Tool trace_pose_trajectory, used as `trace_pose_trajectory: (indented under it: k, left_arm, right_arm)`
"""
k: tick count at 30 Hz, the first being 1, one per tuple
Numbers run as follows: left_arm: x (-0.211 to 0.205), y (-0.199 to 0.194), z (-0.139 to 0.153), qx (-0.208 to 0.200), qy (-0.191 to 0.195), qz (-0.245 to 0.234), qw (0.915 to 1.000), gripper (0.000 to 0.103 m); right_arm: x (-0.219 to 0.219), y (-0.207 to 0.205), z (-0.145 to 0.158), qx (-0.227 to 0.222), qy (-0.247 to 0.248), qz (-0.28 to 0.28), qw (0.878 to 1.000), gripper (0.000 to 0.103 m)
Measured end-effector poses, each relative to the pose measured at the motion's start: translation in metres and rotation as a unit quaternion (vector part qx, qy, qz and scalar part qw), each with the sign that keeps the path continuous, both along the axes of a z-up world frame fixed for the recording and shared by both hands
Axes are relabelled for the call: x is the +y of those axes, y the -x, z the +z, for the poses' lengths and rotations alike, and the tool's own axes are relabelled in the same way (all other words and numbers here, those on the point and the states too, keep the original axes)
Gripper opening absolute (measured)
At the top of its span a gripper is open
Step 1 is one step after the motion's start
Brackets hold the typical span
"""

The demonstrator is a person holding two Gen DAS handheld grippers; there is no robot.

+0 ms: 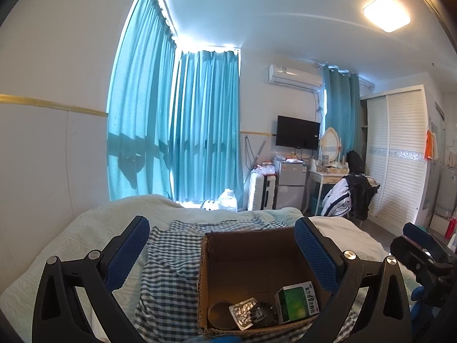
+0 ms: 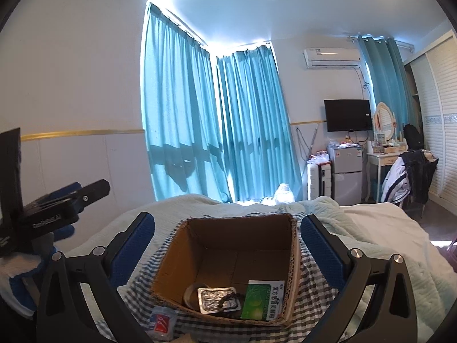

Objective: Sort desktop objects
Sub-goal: 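Withdraw both open tools from the box back toward the item pile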

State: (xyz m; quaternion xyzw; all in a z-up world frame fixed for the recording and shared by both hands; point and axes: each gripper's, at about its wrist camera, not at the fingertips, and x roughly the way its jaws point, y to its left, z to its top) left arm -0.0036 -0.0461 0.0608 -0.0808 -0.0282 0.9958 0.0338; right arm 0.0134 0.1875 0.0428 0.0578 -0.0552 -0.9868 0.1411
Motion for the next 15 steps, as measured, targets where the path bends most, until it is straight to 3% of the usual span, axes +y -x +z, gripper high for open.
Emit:
trace_pose_trajectory:
  k: [15]
  left_arm:
    - [-0.017,-0.010,-0.033,-0.040,-0.014,0.044,0.9981,0.103]
  right_arm:
    - [0.004,-0.029,-0.024,-0.014,-0.013,0.007,1.000,0.103]
